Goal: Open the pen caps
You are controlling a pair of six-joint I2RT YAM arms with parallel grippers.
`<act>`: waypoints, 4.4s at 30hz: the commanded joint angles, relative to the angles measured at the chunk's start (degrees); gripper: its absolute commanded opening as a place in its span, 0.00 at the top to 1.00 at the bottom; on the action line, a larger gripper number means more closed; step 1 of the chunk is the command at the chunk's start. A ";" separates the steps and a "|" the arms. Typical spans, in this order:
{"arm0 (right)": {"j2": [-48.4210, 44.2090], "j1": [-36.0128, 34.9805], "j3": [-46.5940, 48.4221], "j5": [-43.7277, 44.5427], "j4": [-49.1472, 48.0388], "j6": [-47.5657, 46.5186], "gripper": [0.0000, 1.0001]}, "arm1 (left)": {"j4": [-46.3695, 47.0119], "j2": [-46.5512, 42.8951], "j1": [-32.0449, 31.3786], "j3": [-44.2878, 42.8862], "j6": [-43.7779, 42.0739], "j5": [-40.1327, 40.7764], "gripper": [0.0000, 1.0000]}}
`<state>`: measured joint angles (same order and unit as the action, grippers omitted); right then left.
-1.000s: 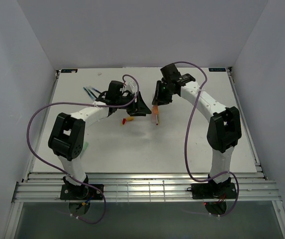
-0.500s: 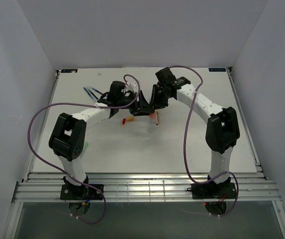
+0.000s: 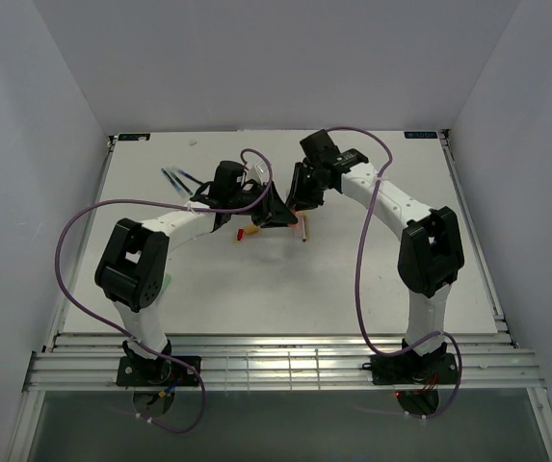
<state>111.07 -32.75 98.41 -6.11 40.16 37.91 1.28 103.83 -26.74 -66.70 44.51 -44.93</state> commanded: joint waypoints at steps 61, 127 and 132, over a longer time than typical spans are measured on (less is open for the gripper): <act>6.00 2.32 10.30 1.72 -4.03 1.37 0.92 | -2.69 -3.37 -0.24 4.46 -5.14 0.03 1.00; 11.01 9.55 -2.70 0.05 -2.72 -16.46 0.88 | -15.69 -2.23 22.00 12.47 -17.44 10.30 0.55; 11.80 9.64 -2.43 -0.74 -2.72 -16.82 0.83 | -15.69 -2.76 22.00 12.64 -17.18 10.21 0.54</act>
<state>122.48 -23.31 93.62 -5.65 38.15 22.13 -14.74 103.39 -4.99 -54.70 27.31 -34.39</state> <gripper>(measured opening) 0.342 0.459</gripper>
